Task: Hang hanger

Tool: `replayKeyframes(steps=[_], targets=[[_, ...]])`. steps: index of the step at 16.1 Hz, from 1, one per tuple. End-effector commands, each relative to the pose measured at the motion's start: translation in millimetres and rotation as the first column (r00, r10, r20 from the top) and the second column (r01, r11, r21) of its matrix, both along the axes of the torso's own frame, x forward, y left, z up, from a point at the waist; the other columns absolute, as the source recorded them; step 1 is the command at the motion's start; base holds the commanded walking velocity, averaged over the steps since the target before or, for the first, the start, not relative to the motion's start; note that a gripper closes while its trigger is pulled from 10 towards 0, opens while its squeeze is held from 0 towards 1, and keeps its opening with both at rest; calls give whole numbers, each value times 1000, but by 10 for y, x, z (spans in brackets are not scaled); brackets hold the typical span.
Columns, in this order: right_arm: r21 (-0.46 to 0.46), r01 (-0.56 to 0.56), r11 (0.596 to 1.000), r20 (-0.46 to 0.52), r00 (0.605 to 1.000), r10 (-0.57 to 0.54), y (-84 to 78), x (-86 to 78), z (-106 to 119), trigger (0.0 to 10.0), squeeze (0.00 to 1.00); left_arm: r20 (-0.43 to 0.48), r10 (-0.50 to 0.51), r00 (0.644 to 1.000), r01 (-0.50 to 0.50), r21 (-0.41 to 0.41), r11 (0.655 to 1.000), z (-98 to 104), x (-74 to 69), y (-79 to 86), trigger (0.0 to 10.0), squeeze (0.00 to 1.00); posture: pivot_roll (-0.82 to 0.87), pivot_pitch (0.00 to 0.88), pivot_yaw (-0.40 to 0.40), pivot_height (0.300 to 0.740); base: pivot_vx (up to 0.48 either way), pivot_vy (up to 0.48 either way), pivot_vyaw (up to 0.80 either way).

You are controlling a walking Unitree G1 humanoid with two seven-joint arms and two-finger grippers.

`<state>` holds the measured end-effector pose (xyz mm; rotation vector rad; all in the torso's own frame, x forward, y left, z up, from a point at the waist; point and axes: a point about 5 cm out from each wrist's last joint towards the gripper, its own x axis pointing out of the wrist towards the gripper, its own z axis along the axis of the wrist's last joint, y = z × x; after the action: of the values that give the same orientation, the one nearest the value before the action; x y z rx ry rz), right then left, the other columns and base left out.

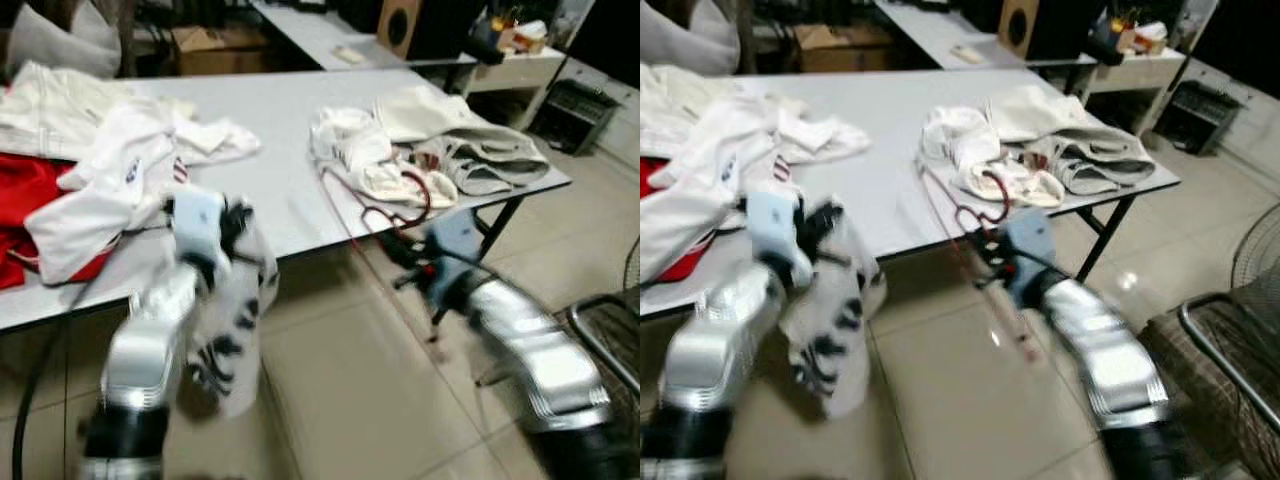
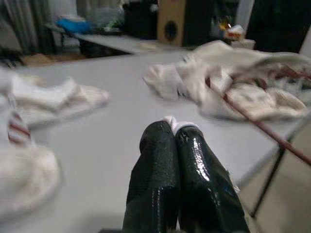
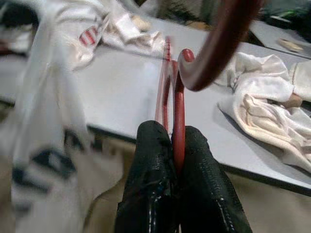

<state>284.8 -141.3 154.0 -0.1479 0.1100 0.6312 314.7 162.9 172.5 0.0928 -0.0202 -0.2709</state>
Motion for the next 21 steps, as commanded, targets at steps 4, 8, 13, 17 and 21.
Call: replayKeyframes(steps=[4,8,13,17,21], targets=[[-99,-131,986,36,990,135,-77,-71,81,10000,0,111,34,993,-36,22,999,387,172,96,10000,0,-43,0,-90,740,333,0,200],[-92,-248,964,46,966,253,-29,-133,165,10000,0,180,41,983,-52,56,997,687,275,181,10000,0,-40,0,-88,740,334,0,800],[-92,-248,964,46,966,253,-29,-133,165,10000,0,180,41,983,-52,56,997,687,275,181,10000,0,-40,0,-88,740,334,0,800],[-92,-248,964,46,966,253,-29,-133,165,10000,0,180,41,983,-52,56,997,687,275,181,10000,0,-40,0,-88,740,334,0,800],[-92,-248,964,46,966,253,-29,-133,165,10000,0,180,41,983,-52,56,997,687,275,181,10000,0,-40,0,-88,740,334,0,800]])
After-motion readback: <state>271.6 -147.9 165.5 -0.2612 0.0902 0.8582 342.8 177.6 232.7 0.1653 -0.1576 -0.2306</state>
